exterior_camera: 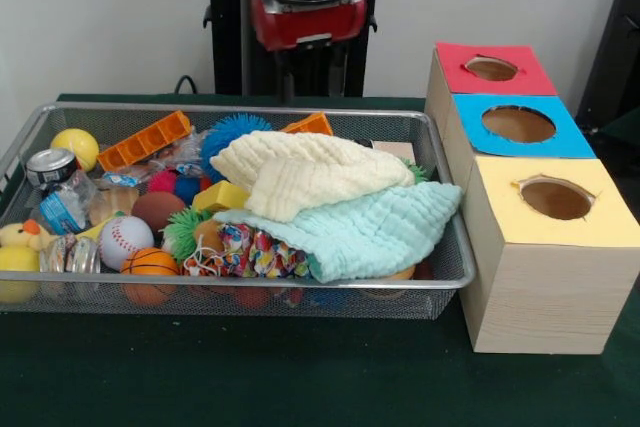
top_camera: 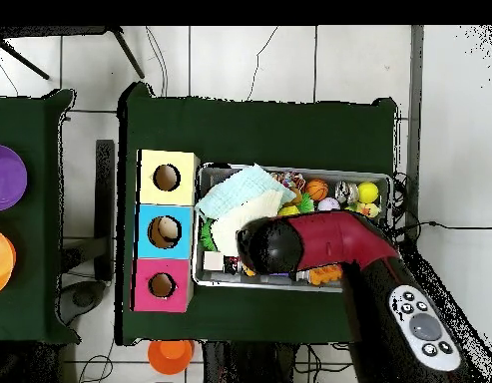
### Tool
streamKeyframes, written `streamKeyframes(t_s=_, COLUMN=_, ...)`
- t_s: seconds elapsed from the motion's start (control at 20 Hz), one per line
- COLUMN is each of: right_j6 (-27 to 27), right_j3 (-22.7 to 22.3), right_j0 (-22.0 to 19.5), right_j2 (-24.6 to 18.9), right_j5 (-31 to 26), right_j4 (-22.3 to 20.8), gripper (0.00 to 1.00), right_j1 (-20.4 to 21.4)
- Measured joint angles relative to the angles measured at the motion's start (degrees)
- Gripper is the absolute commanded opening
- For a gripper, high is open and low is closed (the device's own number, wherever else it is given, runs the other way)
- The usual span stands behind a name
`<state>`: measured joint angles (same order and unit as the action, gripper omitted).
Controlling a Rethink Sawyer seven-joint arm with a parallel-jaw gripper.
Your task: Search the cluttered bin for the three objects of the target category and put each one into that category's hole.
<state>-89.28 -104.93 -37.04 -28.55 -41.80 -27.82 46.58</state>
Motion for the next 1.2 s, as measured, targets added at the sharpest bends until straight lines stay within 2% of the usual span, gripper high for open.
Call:
streamKeyframes(t_s=0.25, right_j6=3.4, right_j3=1.3, right_j0=-7.6, right_j2=-2.7, right_j5=-1.6, right_j4=-3.1, gripper=1.0, right_j1=-2.2)
streamKeyframes(t_s=0.5, right_j6=9.2, right_j3=2.8, right_j0=-12.9, right_j2=-4.6, right_j5=-2.2, right_j4=-6.1, gripper=1.0, right_j1=-4.4)
streamKeyframes(t_s=0.7, right_j6=15.3, right_j3=3.9, right_j0=-16.6, right_j2=-6.3, right_j5=-2.5, right_j4=-8.2, gripper=1.0, right_j1=-6.2)
streamKeyframes(t_s=0.8, right_j6=20.1, right_j3=4.1, right_j0=-19.1, right_j2=-7.4, right_j5=-2.5, right_j4=-9.2, gripper=1.0, right_j1=-7.4)
streamKeyframes(t_s=1.0, right_j6=24.7, right_j3=4.3, right_j0=-20.5, right_j2=-7.8, right_j5=-2.5, right_j4=-10.5, gripper=1.0, right_j1=-8.9)
streamKeyframes(t_s=1.2, right_j6=25.9, right_j3=4.7, right_j0=-20.3, right_j2=-7.9, right_j5=-2.5, right_j4=-11.4, gripper=1.0, right_j1=-10.6)
